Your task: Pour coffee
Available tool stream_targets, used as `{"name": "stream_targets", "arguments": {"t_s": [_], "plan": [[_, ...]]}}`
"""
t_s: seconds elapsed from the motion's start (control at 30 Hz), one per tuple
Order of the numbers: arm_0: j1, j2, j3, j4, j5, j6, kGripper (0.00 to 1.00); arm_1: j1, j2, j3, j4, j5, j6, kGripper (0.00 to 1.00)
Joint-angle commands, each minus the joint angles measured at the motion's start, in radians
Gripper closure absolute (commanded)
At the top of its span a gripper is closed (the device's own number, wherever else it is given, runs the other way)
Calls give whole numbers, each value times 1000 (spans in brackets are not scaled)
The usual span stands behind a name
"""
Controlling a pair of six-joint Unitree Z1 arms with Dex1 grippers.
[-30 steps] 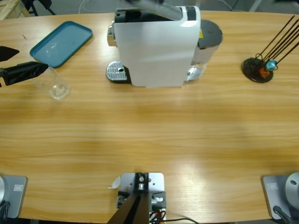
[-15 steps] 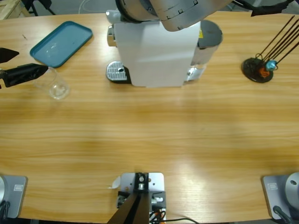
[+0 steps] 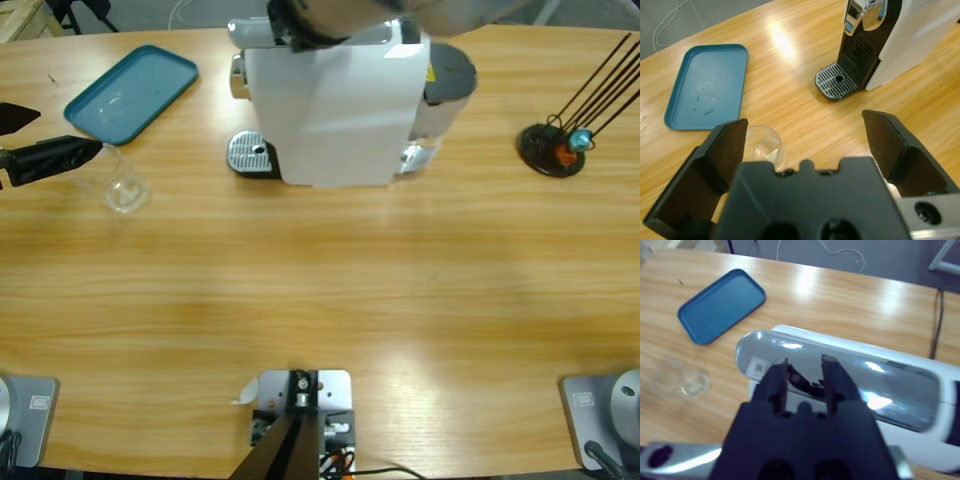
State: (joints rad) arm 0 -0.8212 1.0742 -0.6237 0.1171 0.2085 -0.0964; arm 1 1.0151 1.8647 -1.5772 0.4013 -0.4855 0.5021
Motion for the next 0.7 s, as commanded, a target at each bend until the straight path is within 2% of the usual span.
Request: {"name": "stream_targets", "arguments": {"t_s": [0.03,0.13,0.27,0.47,0.7], "plan": [[39,4,19,10,154,-29,0,-7,-213,-45,279,8,-66,0],[74,10,15,35,233,-31,0,-7,-286,30,376,113,-90,0],[107,74,31,84,224,-111,0,-7,-387,232,321,199,-156,0],[106,127,79,74,219,-243,0,-7,-438,333,310,209,-150,0],[76,119,205,-29,144,-271,0,-7,-417,378,299,209,-125,0]]}}
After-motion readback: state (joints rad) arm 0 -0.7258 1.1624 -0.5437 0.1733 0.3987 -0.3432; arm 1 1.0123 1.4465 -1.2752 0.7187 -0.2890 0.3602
